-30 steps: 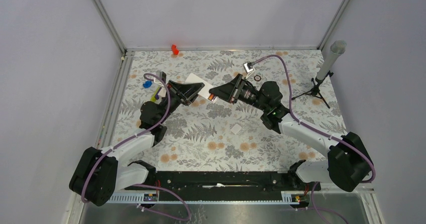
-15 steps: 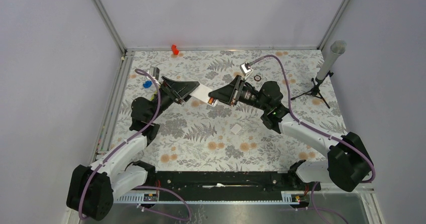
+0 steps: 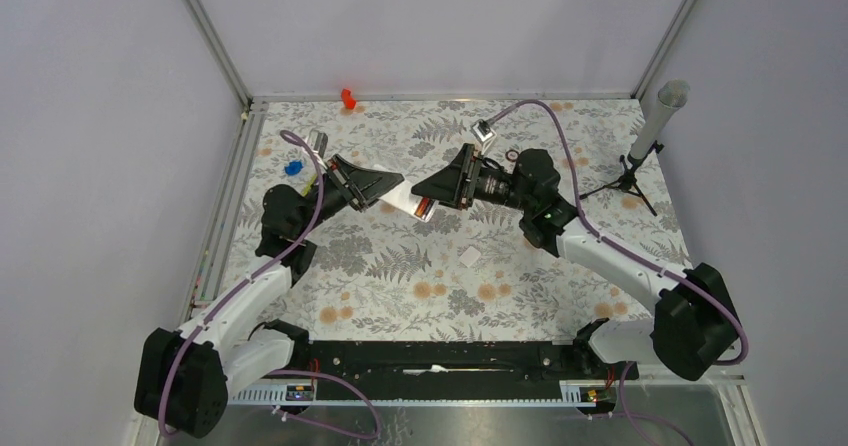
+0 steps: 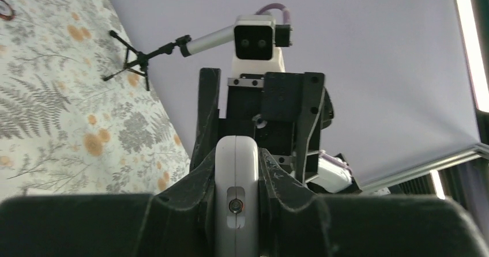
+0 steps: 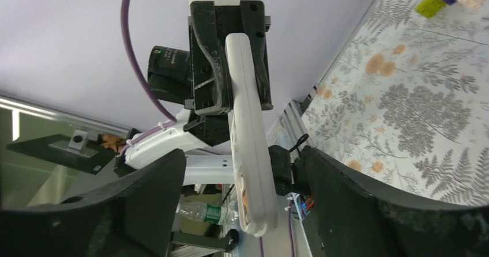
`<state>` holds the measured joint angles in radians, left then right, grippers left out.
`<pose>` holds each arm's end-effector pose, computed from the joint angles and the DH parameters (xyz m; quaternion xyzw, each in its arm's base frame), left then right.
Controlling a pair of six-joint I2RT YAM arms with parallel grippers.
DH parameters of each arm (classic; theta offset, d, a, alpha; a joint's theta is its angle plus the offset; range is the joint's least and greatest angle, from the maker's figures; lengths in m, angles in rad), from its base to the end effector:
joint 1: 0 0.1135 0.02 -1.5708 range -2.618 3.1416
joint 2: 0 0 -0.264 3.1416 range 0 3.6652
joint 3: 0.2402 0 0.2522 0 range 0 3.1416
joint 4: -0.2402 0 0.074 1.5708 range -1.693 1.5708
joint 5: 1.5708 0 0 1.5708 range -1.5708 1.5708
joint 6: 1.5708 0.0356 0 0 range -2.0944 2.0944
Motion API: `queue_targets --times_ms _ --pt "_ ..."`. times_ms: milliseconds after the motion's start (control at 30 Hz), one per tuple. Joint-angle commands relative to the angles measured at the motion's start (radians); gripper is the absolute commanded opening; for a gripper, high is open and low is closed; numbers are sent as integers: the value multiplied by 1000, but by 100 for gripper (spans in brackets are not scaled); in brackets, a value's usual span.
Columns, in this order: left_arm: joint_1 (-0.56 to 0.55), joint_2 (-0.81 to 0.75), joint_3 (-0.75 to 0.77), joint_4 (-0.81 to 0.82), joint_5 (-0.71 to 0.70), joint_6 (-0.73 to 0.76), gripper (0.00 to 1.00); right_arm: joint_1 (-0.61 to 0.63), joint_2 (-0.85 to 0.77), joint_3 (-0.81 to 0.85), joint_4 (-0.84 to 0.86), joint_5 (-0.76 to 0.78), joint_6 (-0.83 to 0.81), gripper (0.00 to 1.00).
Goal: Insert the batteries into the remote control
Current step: Load the battery into the remote control, then pick up the battery cover at the center of the board.
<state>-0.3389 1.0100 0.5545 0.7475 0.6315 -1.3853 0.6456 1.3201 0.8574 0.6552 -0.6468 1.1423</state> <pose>0.2046 -0.0944 0.3128 -0.0676 0.6158 -0.6997 0.3558 0.2275 0.1982 0.3332 -0.0895 0.6447 0.6970 0.3008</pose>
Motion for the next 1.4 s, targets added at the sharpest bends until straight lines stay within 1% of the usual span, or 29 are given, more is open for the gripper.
queue_targets --times_ms 0,33,100,167,233,333,400,467,533,700,900,1067,1367 --pt "32 -59 -13 -66 8 112 0 -14 -83 68 -243 78 -222 90" --pt "44 -74 -19 -107 -4 137 0 -16 -117 72 -295 109 -270 93" --pt "67 -107 -27 -195 -31 193 0 -18 -161 79 -396 182 -380 95" --pt "88 -144 -27 -298 -69 254 0 -20 -192 93 -563 274 -520 95" --pt "105 -187 -20 -437 -145 315 0 -19 -207 93 -695 377 -670 93" --pt "136 -241 -16 -592 -236 365 0 -18 -188 49 -804 486 -866 92" --pt "155 -255 -21 -612 -237 371 0 -18 -143 15 -841 514 -940 90" --pt "166 -258 -24 -618 -231 364 0 -13 -81 5 -885 561 -970 86" --pt "173 -253 -24 -619 -217 359 0 -3 -25 5 -924 601 -1001 85" --pt "186 -235 -24 -613 -192 350 0 44 83 15 -973 625 -1098 86" --pt "190 -206 -28 -580 -173 335 0 93 238 83 -1050 662 -1186 87" --pt "194 -187 -30 -565 -161 327 0 118 295 107 -1050 699 -1203 87" --pt "199 -171 -30 -547 -150 322 0 122 364 149 -1061 678 -1218 77"
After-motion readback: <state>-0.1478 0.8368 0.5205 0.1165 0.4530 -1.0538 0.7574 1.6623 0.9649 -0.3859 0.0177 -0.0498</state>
